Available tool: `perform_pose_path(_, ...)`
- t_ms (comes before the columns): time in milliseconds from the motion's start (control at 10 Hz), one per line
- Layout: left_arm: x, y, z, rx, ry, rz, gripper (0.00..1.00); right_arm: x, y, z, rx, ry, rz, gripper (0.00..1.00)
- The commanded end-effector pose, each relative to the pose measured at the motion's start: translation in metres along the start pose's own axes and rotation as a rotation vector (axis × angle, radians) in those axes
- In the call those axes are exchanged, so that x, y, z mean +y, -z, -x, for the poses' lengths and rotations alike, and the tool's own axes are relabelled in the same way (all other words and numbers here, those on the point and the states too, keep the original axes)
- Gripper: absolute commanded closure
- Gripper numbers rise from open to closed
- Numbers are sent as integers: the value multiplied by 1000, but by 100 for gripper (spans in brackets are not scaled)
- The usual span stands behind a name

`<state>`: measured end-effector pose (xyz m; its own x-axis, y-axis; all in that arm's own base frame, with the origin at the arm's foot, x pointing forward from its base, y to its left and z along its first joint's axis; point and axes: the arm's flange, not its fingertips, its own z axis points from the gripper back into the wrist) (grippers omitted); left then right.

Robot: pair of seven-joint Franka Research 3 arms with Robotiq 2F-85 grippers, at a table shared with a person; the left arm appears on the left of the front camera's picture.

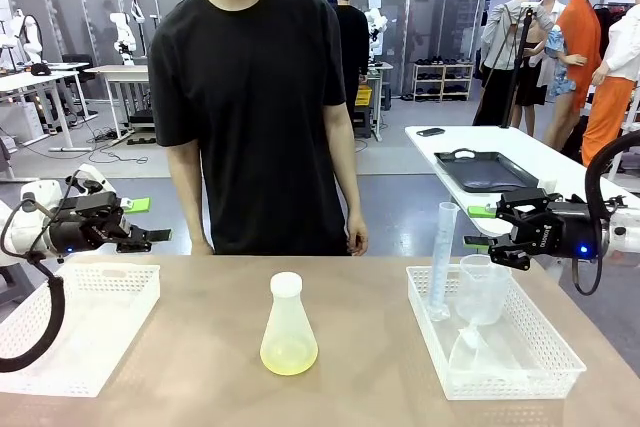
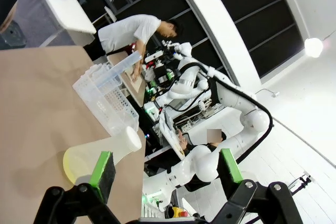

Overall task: Prepare the solutions needed for the experiment.
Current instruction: When the human places the Big flask in the center of the table, pick up the Big flask and place it in the left Organizing basket.

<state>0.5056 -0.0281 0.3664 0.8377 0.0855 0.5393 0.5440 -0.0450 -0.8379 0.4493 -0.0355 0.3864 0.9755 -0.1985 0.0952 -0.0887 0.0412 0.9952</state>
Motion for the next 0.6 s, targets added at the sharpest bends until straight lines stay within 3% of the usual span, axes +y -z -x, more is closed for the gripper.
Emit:
perform_pose_path(0,-6,12,-5,108,-37,-95,0,1,0,0,-4,-3,-8,41)
perform_pose_path(300,-17,27,-6,250,4,-200,0,1,0,0,-4,-3,-8,41)
perform_pose_path(500,-19,36,-5,316,112,-271,0,1,0,0,-4,-3,-8,41)
